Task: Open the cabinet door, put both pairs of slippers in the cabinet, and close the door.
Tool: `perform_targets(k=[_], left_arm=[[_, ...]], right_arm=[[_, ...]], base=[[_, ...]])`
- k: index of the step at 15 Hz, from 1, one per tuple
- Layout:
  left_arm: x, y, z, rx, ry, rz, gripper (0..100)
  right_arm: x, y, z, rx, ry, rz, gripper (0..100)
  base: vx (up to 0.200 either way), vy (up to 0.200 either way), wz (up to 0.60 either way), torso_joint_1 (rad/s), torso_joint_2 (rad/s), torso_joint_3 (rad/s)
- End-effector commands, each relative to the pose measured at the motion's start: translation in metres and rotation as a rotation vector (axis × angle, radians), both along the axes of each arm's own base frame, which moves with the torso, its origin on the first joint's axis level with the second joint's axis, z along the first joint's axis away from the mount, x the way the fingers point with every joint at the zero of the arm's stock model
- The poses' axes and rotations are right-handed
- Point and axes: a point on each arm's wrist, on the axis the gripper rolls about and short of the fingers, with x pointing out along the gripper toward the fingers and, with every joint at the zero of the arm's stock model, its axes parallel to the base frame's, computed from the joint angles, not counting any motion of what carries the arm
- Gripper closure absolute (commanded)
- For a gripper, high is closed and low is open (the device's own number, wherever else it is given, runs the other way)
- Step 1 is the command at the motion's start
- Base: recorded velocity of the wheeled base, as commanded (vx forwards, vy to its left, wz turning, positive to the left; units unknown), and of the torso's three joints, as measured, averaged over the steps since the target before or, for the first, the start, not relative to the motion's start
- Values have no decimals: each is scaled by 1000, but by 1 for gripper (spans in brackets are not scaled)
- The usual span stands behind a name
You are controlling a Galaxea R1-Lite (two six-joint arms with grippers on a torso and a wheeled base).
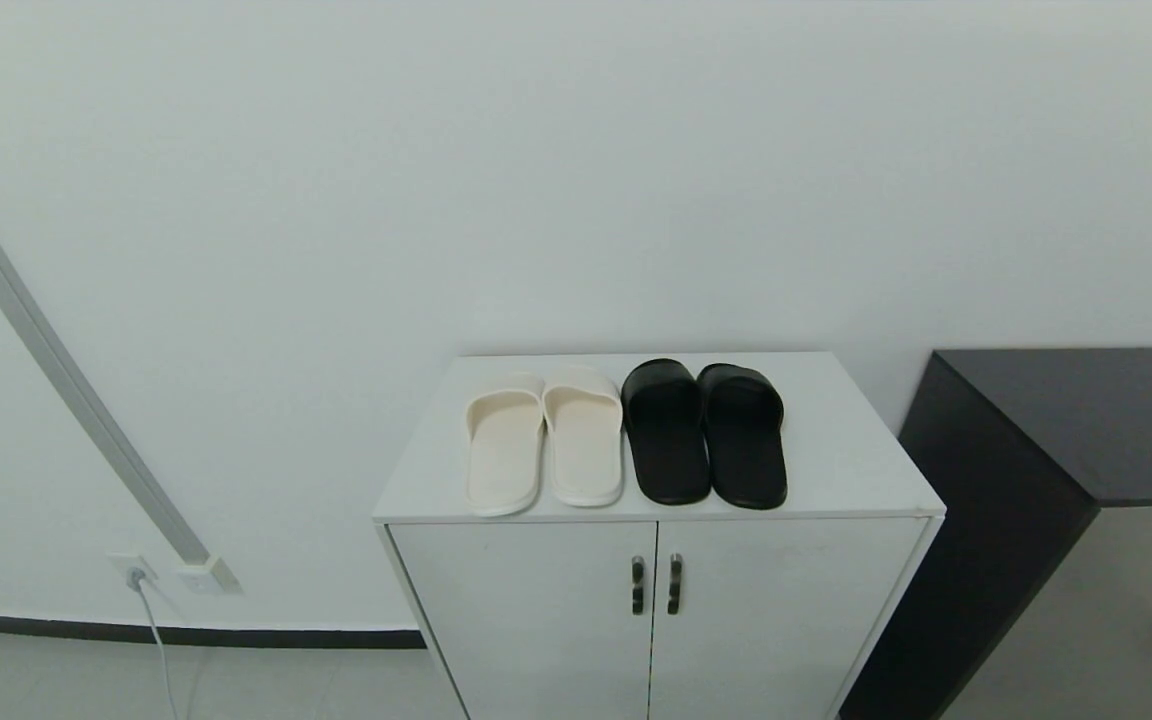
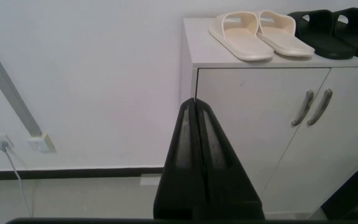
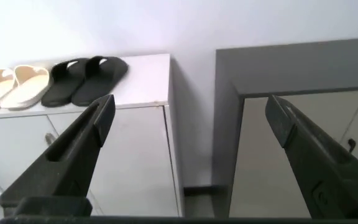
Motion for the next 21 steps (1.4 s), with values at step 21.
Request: perform_targets(k=[21], left_arm=[[0, 0, 0, -2, 0, 3, 100]], right_arm=[[276, 187, 17, 47, 361, 330, 0]], base=[[0, 0, 0, 0, 0, 0]])
